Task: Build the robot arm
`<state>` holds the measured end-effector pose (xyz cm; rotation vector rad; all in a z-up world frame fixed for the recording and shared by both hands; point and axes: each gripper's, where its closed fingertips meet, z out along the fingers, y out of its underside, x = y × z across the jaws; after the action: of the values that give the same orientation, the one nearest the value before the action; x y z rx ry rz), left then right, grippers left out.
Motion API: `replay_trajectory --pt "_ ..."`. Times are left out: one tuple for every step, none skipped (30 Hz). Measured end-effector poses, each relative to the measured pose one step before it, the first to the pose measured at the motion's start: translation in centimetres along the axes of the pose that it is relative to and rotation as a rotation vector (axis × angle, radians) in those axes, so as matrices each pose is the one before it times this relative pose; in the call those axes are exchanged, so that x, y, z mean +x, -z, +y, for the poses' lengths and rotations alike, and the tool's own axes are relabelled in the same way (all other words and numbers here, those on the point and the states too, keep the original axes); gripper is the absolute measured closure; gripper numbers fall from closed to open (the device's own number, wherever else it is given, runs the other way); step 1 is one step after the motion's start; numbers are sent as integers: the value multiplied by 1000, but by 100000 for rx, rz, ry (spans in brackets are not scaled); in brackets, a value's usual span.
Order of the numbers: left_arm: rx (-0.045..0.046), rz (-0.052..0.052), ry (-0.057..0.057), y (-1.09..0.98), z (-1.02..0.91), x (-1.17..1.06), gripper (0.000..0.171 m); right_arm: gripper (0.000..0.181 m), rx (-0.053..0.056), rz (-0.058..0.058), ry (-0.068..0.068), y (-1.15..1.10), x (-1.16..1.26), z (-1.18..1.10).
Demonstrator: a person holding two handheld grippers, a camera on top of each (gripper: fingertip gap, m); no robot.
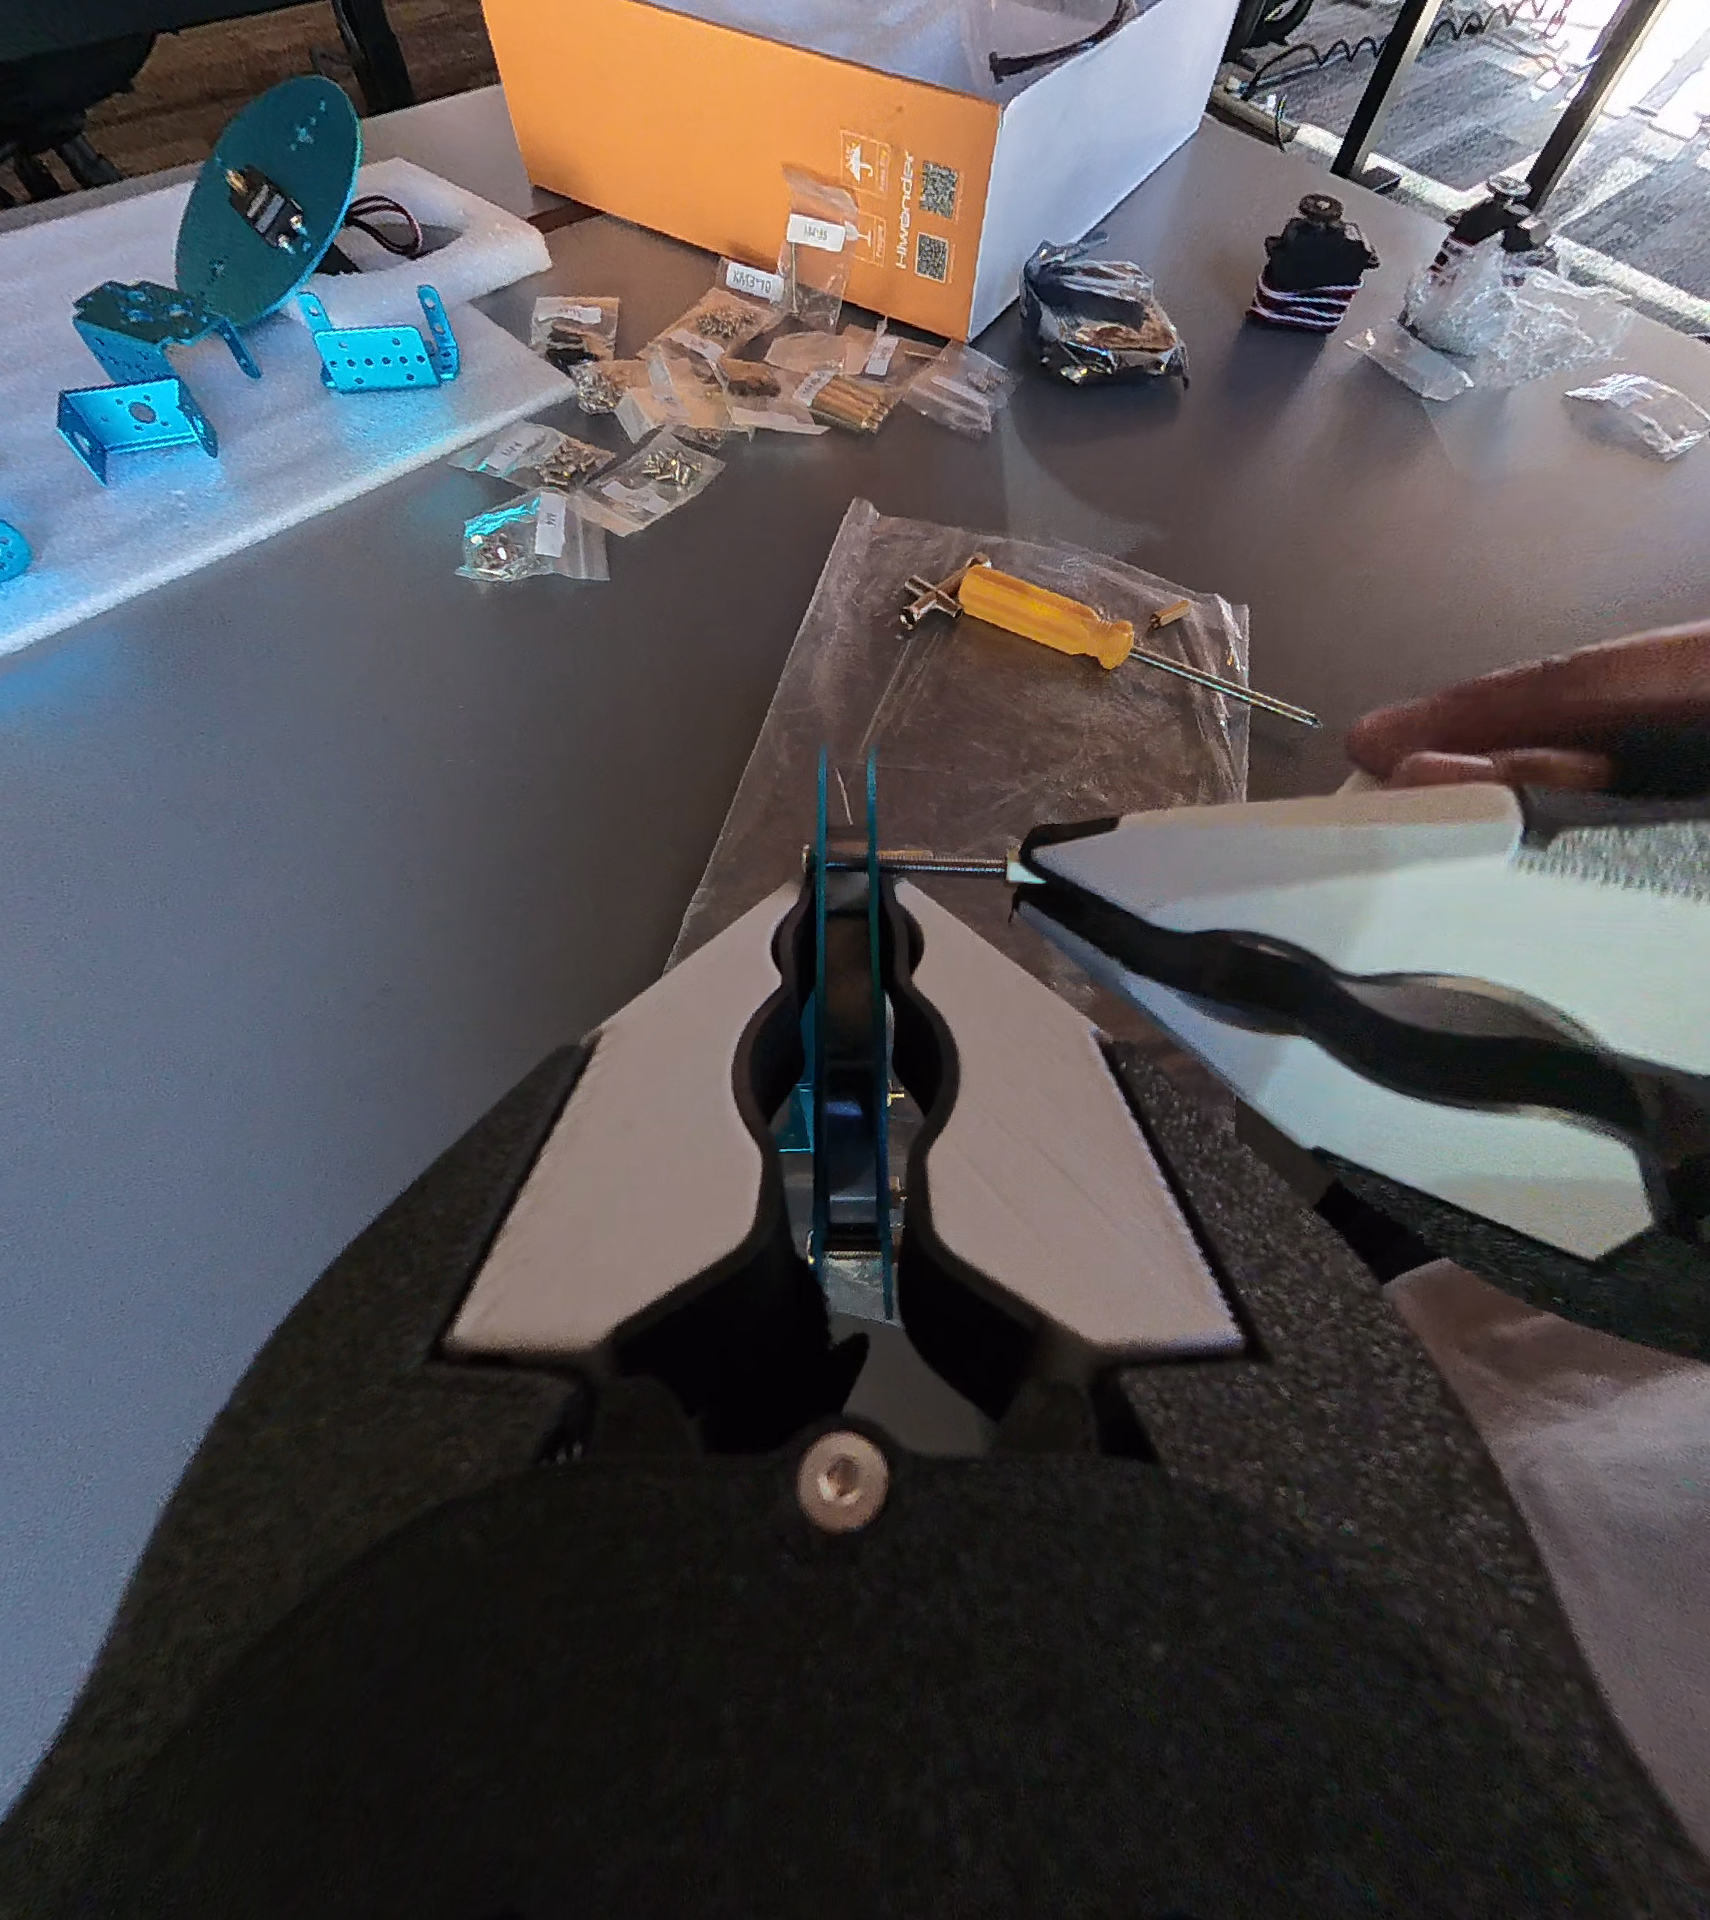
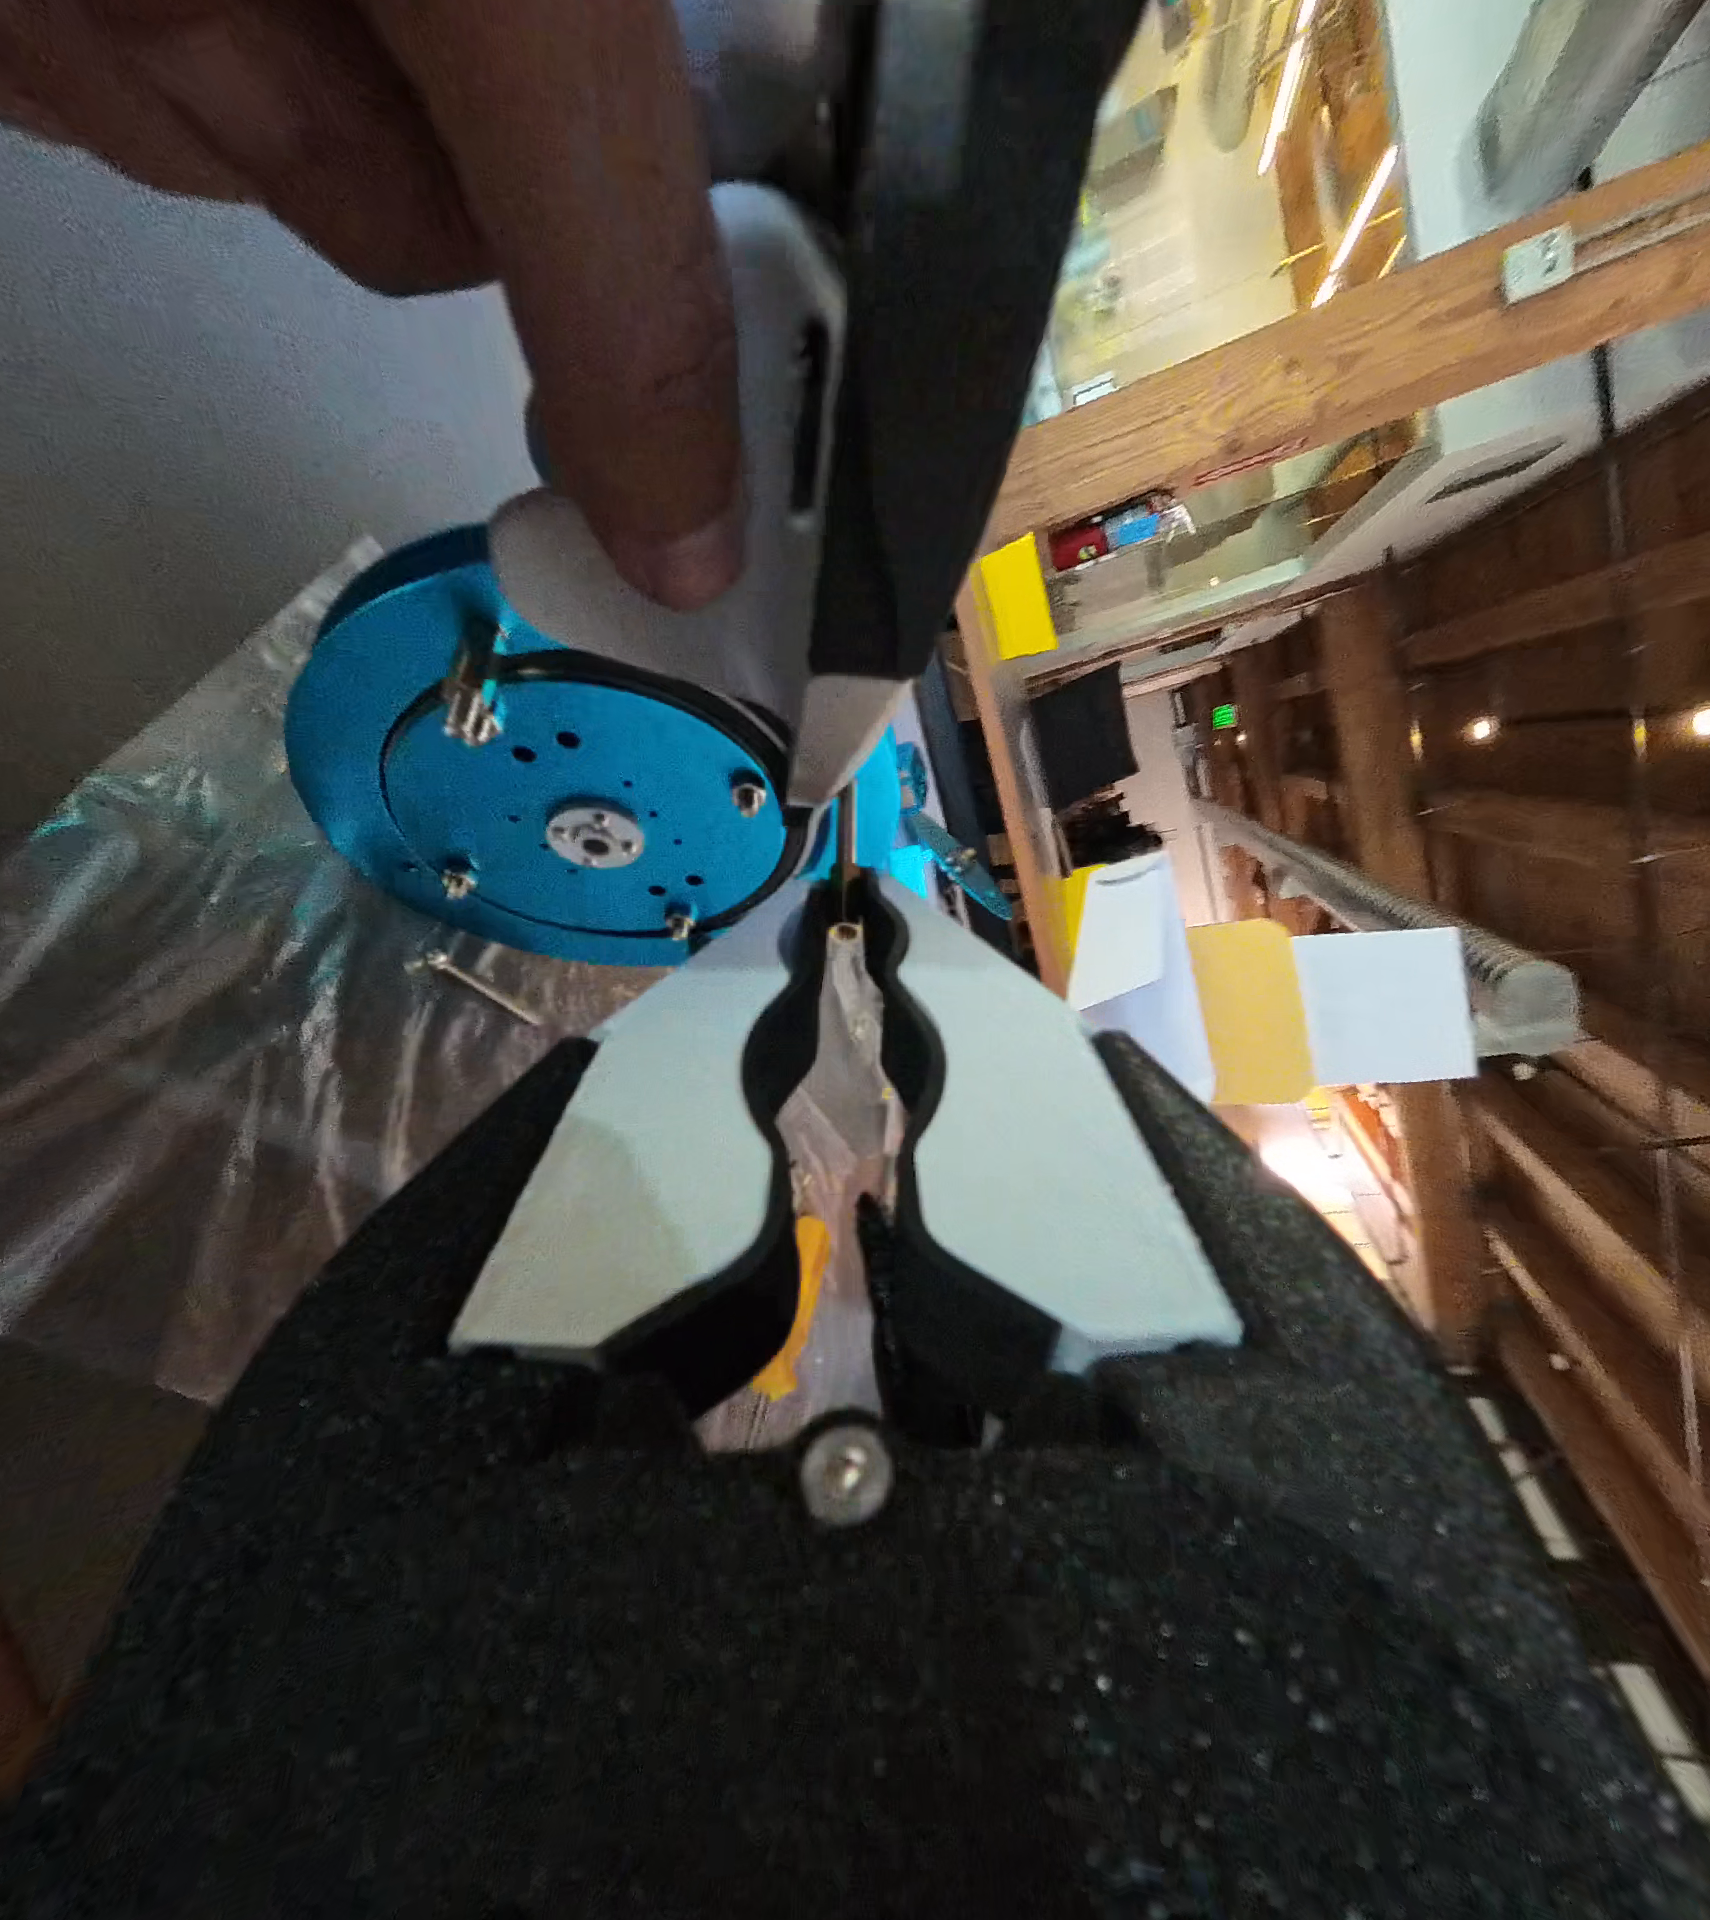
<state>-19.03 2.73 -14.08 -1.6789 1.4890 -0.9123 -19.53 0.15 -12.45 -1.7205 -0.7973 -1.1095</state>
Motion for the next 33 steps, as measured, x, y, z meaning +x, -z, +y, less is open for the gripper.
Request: replay_trajectory --pt "2 -112 213 31 14 -64 162 177 421 1831 2886 -36 29 -86" --pt "-53 -246 114 32 9 -78 162 177 513 1025 1717 -53 8 -80" --pt "1 -255 99 25 13 -51 162 177 230 369 1473 -37 16 -45" --pt "-33 -334 -1 19 14 -59 162 176 17 189 1726 -43 22 -19" --pt "-35 -316 -252 19 5 -23 162 176 -127 -218 854 -2 7 -68" --pt "-6 -214 -143 20 14 -2 162 176 -203 -205 135 -30 -16 -23" --pt "52 -156 -202 25 11 1 162 176 -399 -309 149 40 -1 -51" --pt "152 50 -216 30 16 26 162 177 -138 -356 112 39 -16 -23" --pt "259 182 -192 25 13 35 162 177 234 -495 -395 34 -5 -11" --pt "265 271 -187 33 17 37 162 177 346 -745 -709 87 -33 -37" --pt "258 259 -142 26 14 60 162 177 179 -618 -381 38 -9 2" --pt "289 195 -126 16 6 63 162 177 -111 -388 -146 56 12 17" --pt "229 125 -39 25 4 50 162 177 -161 -425 -730 70 9 34" --pt "132 80 -144 15 10 58 162 177 -104 -605 -967 89 23 -21" --pt "144 -23 -275 11 18 54 162 177 22 -496 -861 85 -89 -22" --pt "149 -41 62 13 5 36 162 177 97 -476 -1129 38 -19 8" --pt "131 -109 -187 4 -8 40 162 177 89 -618 -1537 18 -30 41" --pt "18 -86 -313 6 15 15 162 177 372 -892 -2155 -17 -7 5" --pt "-27 4 -187 0 -8 18 162 177 258 -1074 -2388 -13 -3 14" --pt "58 74 -151 -17 -4 10 162 177 6 -940 -1925 -14 7 8" --pt "46 68 -194 -11 -11 7 162 177 -98 -870 -2041 4 9 -3" --pt "-5 21 -151 -8 -3 3 162 177 11 -876 -2289 -8 14 -4" --pt "99 2 -153 2 -8 -1 162 177 117 -1188 -3015 -15 14 1" --pt "168 0 -204 -2 5 13 162 177 203 -1530 -3612 -2 24 15" --pt "139 -35 -85 1 -13 18 162 176 228 -1510 -3368 -4 -7 3" --pt "116 -81 -58 6 4 13 162 177 236 -1610 -3845 4 -9 17" --pt "103 -50 -176 8 6 19 163 177 336 -2134 -4832 -15 -42 30" --pt "149 65 -26 12 3 15 163 177 395 -2767 -5628 -10 -28 12" --pt "227 61 108 1 0 13 163 177 289 -2923 -5615 -14 -31 16" --pt "196 -25 -32 4 5 11 163 177 341 -2978 -5592 -5 -33 -9" --pt "165 -42 -159 12 2 10 163 177 405 -3173 -5977 3 -52 -27" --pt "128 2 -103 14 6 10 163 177 370 -3078 -5451 -5 -44 5" --pt "32 4 -249 21 20 10 163 177 417 -3131 -5285 2 -36 -10"
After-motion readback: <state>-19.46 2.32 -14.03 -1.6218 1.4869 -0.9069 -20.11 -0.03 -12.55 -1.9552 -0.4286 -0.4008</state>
